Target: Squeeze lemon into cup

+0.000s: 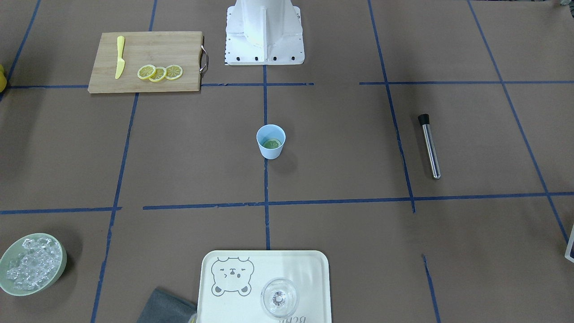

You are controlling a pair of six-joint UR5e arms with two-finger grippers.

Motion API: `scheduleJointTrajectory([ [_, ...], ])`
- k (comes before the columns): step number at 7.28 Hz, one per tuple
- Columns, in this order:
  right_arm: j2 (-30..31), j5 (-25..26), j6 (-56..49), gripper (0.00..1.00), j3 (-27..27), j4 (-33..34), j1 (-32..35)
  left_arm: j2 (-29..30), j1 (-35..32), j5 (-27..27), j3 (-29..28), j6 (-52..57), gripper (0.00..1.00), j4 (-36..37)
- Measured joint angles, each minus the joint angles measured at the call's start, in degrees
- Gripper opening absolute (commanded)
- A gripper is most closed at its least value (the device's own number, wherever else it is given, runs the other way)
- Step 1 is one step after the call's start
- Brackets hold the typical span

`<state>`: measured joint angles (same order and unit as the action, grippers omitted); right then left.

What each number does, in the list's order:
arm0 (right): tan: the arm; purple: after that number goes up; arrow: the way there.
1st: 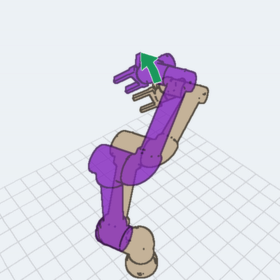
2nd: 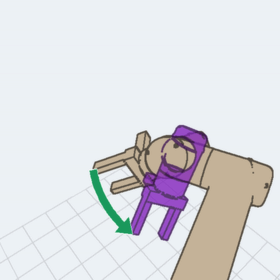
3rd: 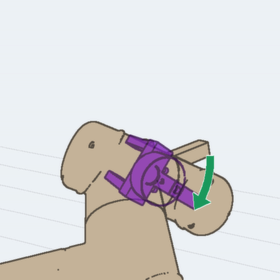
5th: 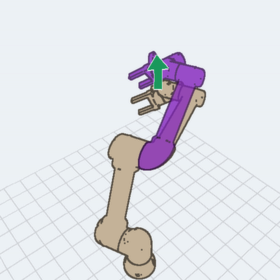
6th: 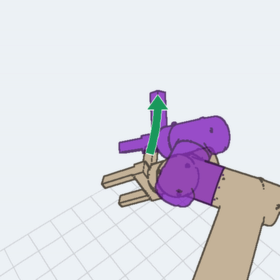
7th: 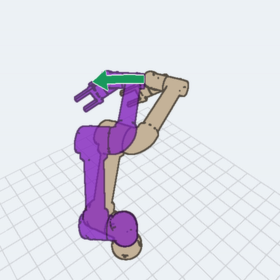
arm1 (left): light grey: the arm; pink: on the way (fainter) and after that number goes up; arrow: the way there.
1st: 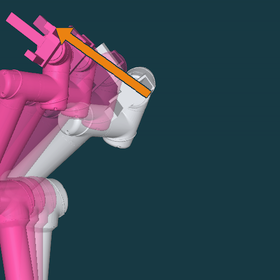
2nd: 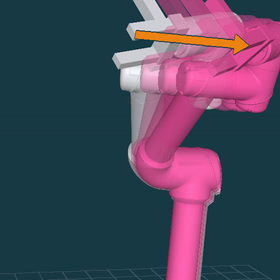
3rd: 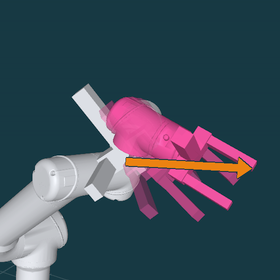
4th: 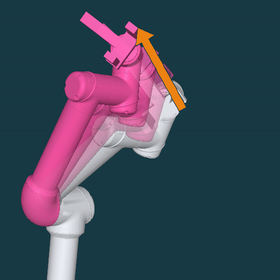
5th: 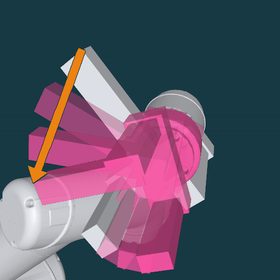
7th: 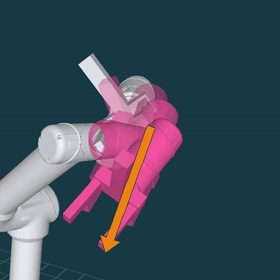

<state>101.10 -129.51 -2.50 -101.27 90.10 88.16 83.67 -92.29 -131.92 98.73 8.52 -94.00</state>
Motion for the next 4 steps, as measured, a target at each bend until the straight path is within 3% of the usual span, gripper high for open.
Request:
scheduleJointTrajectory([
  [4, 0.4, -0.4, -0.1, 1.0, -0.1, 0.0, -0.1, 0.0, 0.0, 0.1, 0.1, 0.1, 1.0, 0.0],
])
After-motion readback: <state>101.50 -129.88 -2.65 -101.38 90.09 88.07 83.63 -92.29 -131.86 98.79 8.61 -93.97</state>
